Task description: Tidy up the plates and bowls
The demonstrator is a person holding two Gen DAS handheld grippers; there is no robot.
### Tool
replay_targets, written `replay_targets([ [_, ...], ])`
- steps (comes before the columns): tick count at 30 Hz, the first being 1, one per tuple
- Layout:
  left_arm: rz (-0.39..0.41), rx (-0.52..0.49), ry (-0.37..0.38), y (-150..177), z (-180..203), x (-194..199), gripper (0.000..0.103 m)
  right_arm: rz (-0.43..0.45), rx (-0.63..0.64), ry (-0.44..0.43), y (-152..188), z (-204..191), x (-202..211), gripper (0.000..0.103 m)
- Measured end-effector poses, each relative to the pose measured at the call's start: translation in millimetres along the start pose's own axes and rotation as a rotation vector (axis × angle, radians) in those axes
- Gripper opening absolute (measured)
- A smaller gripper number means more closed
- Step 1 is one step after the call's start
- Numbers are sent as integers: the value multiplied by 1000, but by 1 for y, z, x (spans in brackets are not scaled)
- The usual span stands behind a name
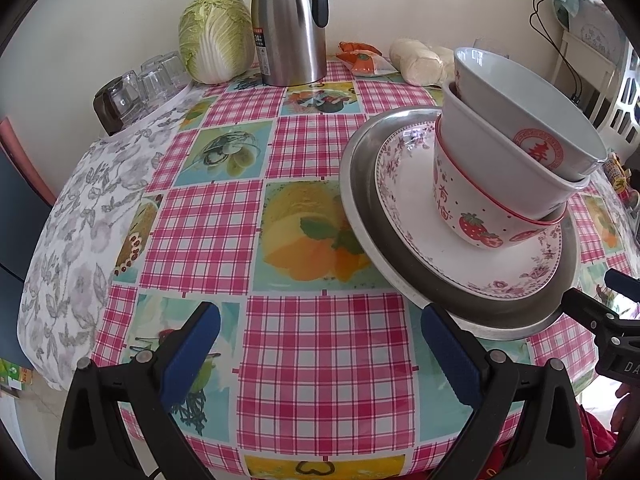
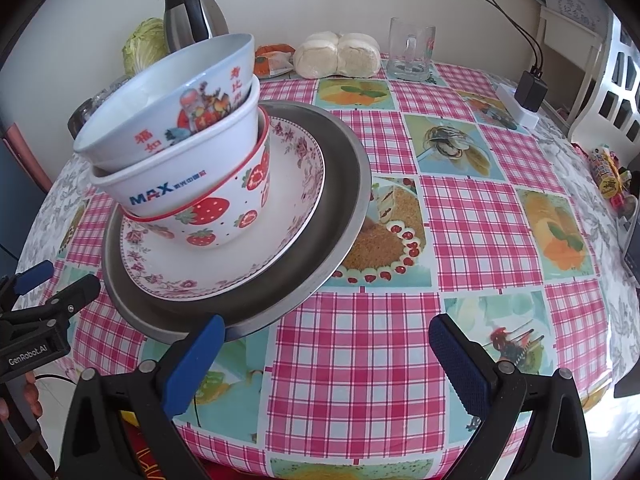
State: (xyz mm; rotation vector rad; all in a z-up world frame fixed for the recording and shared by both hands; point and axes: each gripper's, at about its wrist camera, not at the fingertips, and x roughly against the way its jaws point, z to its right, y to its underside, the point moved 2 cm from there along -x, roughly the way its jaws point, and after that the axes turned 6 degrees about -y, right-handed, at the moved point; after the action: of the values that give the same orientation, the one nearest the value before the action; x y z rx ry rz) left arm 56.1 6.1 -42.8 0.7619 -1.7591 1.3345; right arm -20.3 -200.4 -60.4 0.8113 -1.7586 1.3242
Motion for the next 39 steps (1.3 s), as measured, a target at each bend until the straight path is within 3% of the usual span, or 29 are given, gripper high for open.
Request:
replay_targets([
  [39,-9,18,-24,-1,-3,-1,101,0,0,-2,0,2,1,103],
])
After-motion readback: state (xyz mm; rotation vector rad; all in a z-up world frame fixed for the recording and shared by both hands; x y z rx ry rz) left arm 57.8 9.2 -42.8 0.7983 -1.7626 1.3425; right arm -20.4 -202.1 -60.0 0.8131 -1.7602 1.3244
